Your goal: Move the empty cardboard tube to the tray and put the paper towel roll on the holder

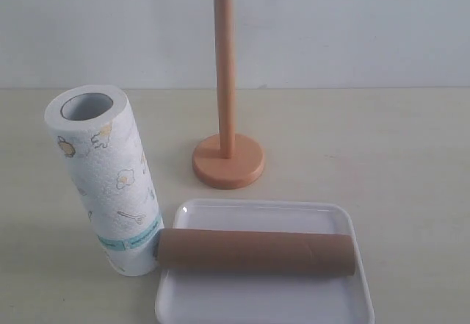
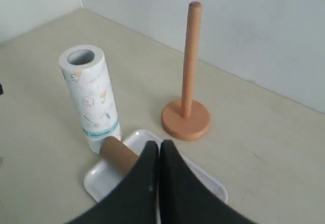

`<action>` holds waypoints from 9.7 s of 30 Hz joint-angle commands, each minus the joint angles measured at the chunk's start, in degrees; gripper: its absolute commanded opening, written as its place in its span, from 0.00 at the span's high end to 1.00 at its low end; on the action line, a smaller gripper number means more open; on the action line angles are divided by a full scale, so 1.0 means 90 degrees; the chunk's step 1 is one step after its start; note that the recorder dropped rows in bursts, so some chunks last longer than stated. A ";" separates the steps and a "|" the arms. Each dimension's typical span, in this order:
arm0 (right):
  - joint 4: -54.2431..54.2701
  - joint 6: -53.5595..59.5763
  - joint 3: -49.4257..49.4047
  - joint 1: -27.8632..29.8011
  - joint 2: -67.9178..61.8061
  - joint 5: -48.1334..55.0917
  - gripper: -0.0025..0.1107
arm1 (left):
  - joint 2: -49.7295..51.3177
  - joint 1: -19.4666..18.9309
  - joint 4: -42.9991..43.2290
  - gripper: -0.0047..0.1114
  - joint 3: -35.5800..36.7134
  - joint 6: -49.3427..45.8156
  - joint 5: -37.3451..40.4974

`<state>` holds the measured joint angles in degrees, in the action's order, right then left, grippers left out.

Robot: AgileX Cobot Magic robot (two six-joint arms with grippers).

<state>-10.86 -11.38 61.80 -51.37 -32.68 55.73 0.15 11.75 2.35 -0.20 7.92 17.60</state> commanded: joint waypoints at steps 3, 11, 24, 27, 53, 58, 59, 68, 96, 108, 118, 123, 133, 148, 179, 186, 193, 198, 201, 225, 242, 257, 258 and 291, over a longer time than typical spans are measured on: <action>0.0536 -0.0085 -0.1634 -0.0009 0.0894 -0.1415 0.98 | -0.0016 0.0021 -0.0050 0.92 0.0023 -0.0010 -0.0005; 0.2087 -0.0745 -0.3591 -0.0009 0.1038 -0.1537 0.98 | -0.0016 0.0021 -0.0050 0.92 0.0023 -0.0010 -0.0005; 0.2124 -0.0745 -0.3921 -0.0009 0.1038 -0.1481 0.98 | -0.0016 0.0021 -0.0050 0.92 0.0023 -0.0010 -0.0005; 0.2124 -0.0745 -0.3921 -0.0009 0.1038 -0.1495 0.98 | -0.0016 0.0021 -0.0050 0.92 0.0023 -0.0010 -0.0005; 0.0909 -0.0096 -0.6866 0.1583 0.3046 -0.7219 0.98 | -0.0016 0.0021 -0.0050 0.92 0.0023 -0.0010 -0.0005; 0.0909 -0.0411 -0.6866 0.2566 0.3046 -0.6702 0.98 | -0.0016 0.0021 -0.0050 0.92 0.0023 -0.0010 -0.0005; 0.0909 -0.0411 -0.6866 0.2875 0.3046 -0.6610 0.98 | -0.0016 0.0021 -0.0050 0.92 0.0023 -0.0010 -0.0005; 0.0909 -0.0411 -0.6866 0.4732 0.3194 -0.4287 0.98 | -0.0016 0.0021 -0.0050 0.92 0.0023 -0.0010 -0.0005; 0.0976 -0.0387 -0.6866 0.4826 0.3631 -0.4043 0.98 | -0.0016 0.0021 -0.0050 0.92 0.0023 -0.0010 -0.0005; 0.0976 -0.0406 -0.6866 0.4826 0.3631 -0.4043 0.98 | -0.0016 0.0021 -0.0339 0.92 -0.1163 0.0616 -0.0001; 0.0976 -0.0406 -0.6866 0.4826 0.3631 -0.4043 0.98 | -0.0016 0.0021 -0.1094 0.92 -0.2760 0.0847 -0.0434; 0.0976 -0.0406 -0.6866 0.4826 0.3631 -0.4043 0.98 | -0.0016 0.0021 -0.1068 0.92 -0.2760 0.0785 -0.0698; 0.0976 -0.0406 -0.6866 0.4826 0.3631 -0.4043 0.98 | 0.0308 0.0021 -0.0948 0.92 -0.2787 0.0166 -0.4004; 0.0976 -0.0407 -0.6866 0.4826 0.3631 -0.4009 0.98 | 0.5011 0.0021 -0.0988 0.92 -0.2974 -0.0038 -0.4078; 0.0976 -0.0408 -0.6866 0.4826 0.3631 -0.4020 0.98 | 0.7808 0.0021 0.1359 0.67 -0.0507 0.1106 -0.7479; 0.0976 -0.0408 -0.6866 0.4826 0.3631 -0.4020 0.98 | 0.7987 0.0021 0.1655 0.18 -0.0520 0.1110 -0.7760; 0.0976 -0.0408 -0.6866 0.4826 0.3631 -0.4020 0.98 | 0.7987 0.0021 0.2120 0.19 -0.0573 0.1189 -0.7417; 0.0976 -0.0408 -0.6866 0.4826 0.3631 -0.4020 0.98 | 0.7987 0.0021 0.2790 0.19 -0.0573 0.1155 -0.7820; 0.0976 -0.0408 -0.6866 0.4826 0.3631 -0.4020 0.98 | 0.7987 0.0021 0.3358 0.19 -0.0573 0.1155 -0.8076; 0.0976 -0.0408 -0.6866 0.4826 0.3631 -0.4020 0.98 | 0.9272 0.0021 0.3447 0.16 -0.1223 0.0817 -0.8911; 0.0976 -0.0408 -0.6866 0.4826 0.3631 -0.4020 0.98 | 1.0812 0.0021 0.3621 0.17 -0.2118 0.0588 -0.8981; 0.0976 -0.0408 -0.6866 0.4826 0.3631 -0.4117 0.98 | 1.0574 0.0021 0.3350 0.92 -0.2161 0.0879 -0.9545; 0.0976 -0.0408 -0.6866 0.4826 0.3631 -0.4117 0.98 | 1.0443 0.0021 0.3350 0.92 -0.2161 0.0997 -0.9621; 0.0976 -0.0409 -0.6866 0.4826 0.3631 -0.4115 0.98 | 0.8519 0.0021 0.5506 0.92 -0.7301 0.5864 -0.6438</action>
<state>-2.02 -15.19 -0.04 -8.04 -0.28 19.16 75.73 11.75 51.77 -64.34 59.93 -37.72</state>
